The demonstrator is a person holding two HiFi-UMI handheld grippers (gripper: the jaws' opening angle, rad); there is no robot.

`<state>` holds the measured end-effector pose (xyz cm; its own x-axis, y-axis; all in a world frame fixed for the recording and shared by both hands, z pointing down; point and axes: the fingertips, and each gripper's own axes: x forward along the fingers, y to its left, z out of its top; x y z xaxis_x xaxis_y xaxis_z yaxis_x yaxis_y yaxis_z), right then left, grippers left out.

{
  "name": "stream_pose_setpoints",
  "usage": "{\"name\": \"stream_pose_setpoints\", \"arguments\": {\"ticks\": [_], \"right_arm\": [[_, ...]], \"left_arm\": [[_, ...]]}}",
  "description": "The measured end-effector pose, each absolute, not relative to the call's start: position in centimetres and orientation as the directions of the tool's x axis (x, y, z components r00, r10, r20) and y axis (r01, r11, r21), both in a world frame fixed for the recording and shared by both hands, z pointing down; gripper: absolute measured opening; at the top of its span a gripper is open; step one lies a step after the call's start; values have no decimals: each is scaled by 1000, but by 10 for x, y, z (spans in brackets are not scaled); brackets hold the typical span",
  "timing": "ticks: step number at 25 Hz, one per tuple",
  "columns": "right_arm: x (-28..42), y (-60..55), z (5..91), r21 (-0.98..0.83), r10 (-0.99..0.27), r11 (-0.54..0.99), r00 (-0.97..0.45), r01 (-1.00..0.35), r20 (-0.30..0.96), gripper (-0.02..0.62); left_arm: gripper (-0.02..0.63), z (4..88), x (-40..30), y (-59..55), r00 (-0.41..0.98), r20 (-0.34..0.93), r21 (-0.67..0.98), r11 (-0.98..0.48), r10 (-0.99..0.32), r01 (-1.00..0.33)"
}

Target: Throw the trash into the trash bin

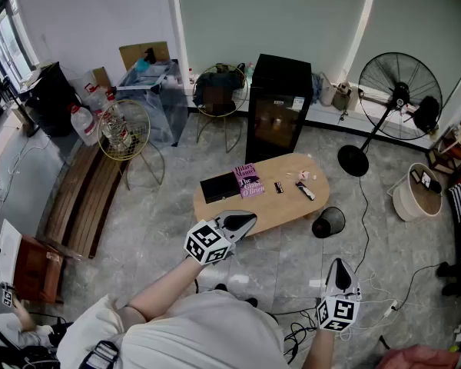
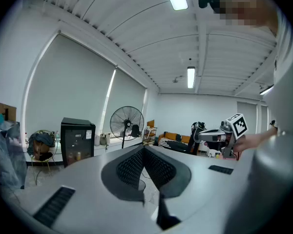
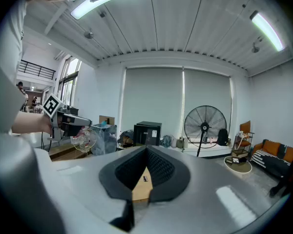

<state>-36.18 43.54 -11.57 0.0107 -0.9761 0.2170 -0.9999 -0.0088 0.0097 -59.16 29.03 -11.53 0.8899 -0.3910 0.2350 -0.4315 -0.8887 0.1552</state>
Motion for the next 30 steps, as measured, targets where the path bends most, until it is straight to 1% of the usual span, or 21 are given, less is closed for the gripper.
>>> {"name": "stream_pose_setpoints", "arguments": {"ticks": [18,30], "right_arm": [[-335,451,-110,-9,-978,16,-18,-1000,209,11],[-304,465,-91,-21,-974,75,-78,-997,214,11]], "left_arm": [[6,-109,-564,312,876,261,152,-879,-405,-452],[6,-91,-541,333,852,280,164,-852,-443,-497]]}}
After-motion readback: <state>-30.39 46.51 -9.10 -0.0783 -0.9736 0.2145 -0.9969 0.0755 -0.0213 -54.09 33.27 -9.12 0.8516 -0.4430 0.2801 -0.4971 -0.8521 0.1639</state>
